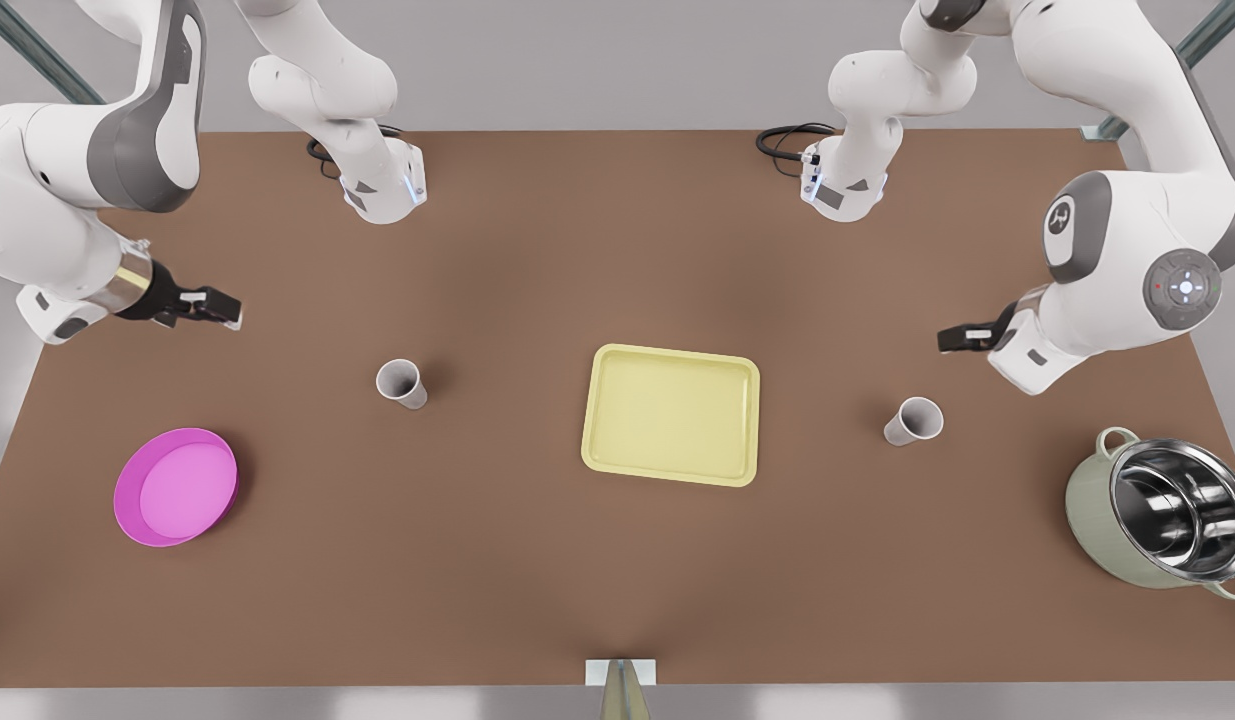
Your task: Use both arms to respectively pick up the white IKEA cups from the middle-left and middle-right positions, then place the white IKEA cups onto the middle-middle tray, ensuring that the cups remain upright and do not tip over
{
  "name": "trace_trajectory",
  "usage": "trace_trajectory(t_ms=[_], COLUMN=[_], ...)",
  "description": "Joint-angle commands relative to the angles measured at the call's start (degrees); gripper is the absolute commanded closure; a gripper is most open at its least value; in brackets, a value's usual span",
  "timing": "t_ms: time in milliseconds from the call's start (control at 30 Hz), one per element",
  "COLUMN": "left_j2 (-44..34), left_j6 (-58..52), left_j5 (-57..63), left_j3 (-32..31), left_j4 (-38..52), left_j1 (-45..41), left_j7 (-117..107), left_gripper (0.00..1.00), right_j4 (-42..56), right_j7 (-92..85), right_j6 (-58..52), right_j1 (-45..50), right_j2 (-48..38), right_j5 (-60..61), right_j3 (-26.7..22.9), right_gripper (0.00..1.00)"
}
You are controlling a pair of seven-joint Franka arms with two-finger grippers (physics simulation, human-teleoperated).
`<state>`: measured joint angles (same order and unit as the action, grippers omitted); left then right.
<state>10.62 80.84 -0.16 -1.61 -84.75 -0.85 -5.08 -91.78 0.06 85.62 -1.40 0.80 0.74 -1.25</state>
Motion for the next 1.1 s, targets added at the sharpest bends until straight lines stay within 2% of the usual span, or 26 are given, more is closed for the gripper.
trace_trajectory(t_ms=[0, 67, 167, 267, 500, 633, 833, 867, 900, 933, 1067], left_j2=[0.1, 2.6, 9.1, 10.6, 11.7, 12.8, 15.3, 15.3, 15.2, 15.1, 14.9], left_j6=[1.8, 3.6, 15.0, 25.9, 41.6, 42.5, 46.9, 46.9, 46.6, 46.2, 44.8], left_j5=[-0.5, -0.5, -0.5, -0.4, -0.3, -0.3, -0.6, -0.6, -0.8, -1.9, -7.7], left_j3=[0.0, 0.0, 0.5, 3.6, 6.7, 7.5, 7.9, 7.9, 7.9, 7.9, 7.8], left_j4=[0.0, -0.7, -3.9, -9.7, -21.2, -24.7, -27.5, -27.5, -27.5, -27.5, -27.3], left_j1=[-0.1, -0.1, 1.5, 1.7, 2.0, 2.2, 2.4, 2.5, 2.5, 2.5, 2.5], left_j7=[1.7, 1.7, 1.7, 1.7, 2.3, 2.3, 2.2, 2.2, 2.0, 2.0, 2.0], left_gripper=[0.0, 0.0, 0.0, 0.0, 0.0, 0.0, 0.0, 0.17, 0.42, 0.55, 0.79], right_j4=[0.0, 0.4, 1.5, 1.4, -15.4, -27.9, -35.2, -35.7, -36.3, -37.1, -38.0], right_j7=[-0.1, 0.1, -0.8, -0.8, 2.1, 2.7, 2.8, 2.8, 2.8, 2.8, 2.7], right_j6=[1.9, 2.1, 2.5, 9.7, 30.9, 43.9, 52.8, 53.0, 53.9, 55.0, 55.6], right_j1=[0.6, 0.9, 3.4, 6.4, 9.6, 9.6, 9.7, 9.7, 9.7, 9.7, 9.7], right_j2=[0.0, 1.1, 10.1, 15.1, 12.6, 9.2, 8.9, 9.0, 9.2, 9.2, 10.0], right_j5=[0.1, 0.1, -0.3, -0.7, 0.1, 0.2, 0.2, 0.2, 0.2, 0.2, 0.1], right_j3=[-0.1, -0.1, 0.5, 0.4, 0.5, 0.5, 0.6, 0.6, 0.6, 0.6, 0.6], right_gripper=[0.0, 0.0, 0.0, 0.0, 0.0, 0.0, 0.0, 0.0, 0.0, 0.0, 0.0])
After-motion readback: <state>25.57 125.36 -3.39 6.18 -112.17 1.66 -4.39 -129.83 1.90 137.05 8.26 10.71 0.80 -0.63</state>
